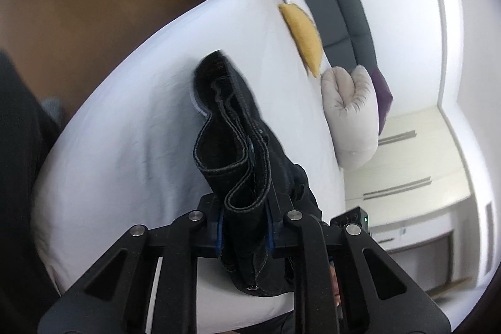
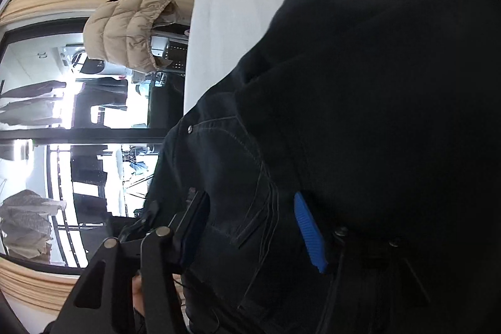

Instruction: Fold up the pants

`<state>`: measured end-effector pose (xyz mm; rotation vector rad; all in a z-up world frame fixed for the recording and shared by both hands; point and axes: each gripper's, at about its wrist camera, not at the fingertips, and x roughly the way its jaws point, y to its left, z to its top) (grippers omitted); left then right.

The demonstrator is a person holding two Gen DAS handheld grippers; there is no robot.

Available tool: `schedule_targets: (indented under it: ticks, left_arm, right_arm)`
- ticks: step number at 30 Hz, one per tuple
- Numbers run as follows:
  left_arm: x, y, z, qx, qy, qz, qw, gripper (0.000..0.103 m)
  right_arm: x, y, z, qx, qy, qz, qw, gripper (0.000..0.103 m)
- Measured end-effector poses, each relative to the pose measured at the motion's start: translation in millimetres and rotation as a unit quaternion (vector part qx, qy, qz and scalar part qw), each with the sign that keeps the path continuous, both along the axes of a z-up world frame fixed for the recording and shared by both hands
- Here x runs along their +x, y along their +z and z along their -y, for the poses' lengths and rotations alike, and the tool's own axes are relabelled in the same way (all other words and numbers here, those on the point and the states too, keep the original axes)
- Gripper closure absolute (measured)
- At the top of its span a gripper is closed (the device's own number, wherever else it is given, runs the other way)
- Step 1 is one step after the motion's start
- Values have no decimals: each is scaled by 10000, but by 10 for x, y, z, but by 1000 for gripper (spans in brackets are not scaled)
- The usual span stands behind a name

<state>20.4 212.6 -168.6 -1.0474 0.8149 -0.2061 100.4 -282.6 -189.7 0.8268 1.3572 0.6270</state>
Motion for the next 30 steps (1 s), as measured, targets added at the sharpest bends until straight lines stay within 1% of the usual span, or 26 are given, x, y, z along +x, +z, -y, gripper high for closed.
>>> schedule_targets:
  ticks: [2, 6, 8, 9, 11, 13, 15, 17, 18, 19, 21, 22, 25, 27, 29, 30]
  left_arm:
    - [31, 165, 79, 238, -123, 148, 9995, 86]
    - [129, 507, 323, 697, -431, 460, 9956, 87]
    - [197, 680, 491, 894, -635, 633, 9919, 87]
    - [225, 759, 576, 1012, -739, 710, 9896, 87]
    - [459, 949, 887, 1338, -1010, 885, 9819, 87]
    - [559, 1080, 1197, 1663, -1314, 1045, 9717, 87]
    - [658, 1152, 1613, 1956, -1716, 1180, 9583, 87]
    - [736, 1146, 2006, 2210, -2076, 1246, 9447, 87]
    - [764, 1118, 2186, 2322, -2233, 1270, 9381, 87]
    - [786, 1075, 2395, 2507, -2427, 1291, 9282, 87]
    - [797, 1008, 2676, 2742, -2682, 1296, 9144, 88]
    - [807, 973, 2813, 2826, -2827, 1298, 9074, 88]
    - [814, 885, 3199, 3276, -3155, 1326, 8807, 88]
    - [832, 826, 3361, 3388, -3276, 1294, 8725, 88]
    - [841, 808, 3560, 3550, -3356, 1319, 8625, 88]
    - [845, 794, 3618, 3598, -3387, 1333, 8591, 88]
  right_arm:
    - [1, 1, -8, -60, 46, 64, 10000, 44]
    - [-93, 29, -44, -225, 89, 427, 9988, 41]
    - [-115, 43, -45, -222, 90, 527, 9983, 40]
    - [-113, 62, -30, -209, 76, 501, 9985, 40]
    - [-86, 120, 60, -62, -79, 353, 9993, 39]
    - [-62, 274, 241, 215, -324, 553, 9977, 39]
    - [-35, 448, 435, 538, -468, 655, 9953, 37]
    - [1, 584, 561, 762, -411, 742, 9935, 29]
    - [20, 648, 604, 809, -354, 799, 9929, 21]
    - [35, 683, 631, 866, -309, 821, 9924, 14]
    - [71, 693, 655, 1000, -192, 783, 9917, 11]
    - [95, 678, 658, 982, -123, 772, 9921, 11]
    - [140, 608, 656, 802, -47, 687, 9944, 11]
    - [126, 578, 674, 724, -51, 669, 9951, 11]
    - [109, 564, 642, 365, 30, 733, 9966, 11]
    - [80, 546, 657, 235, 54, 733, 9970, 11]
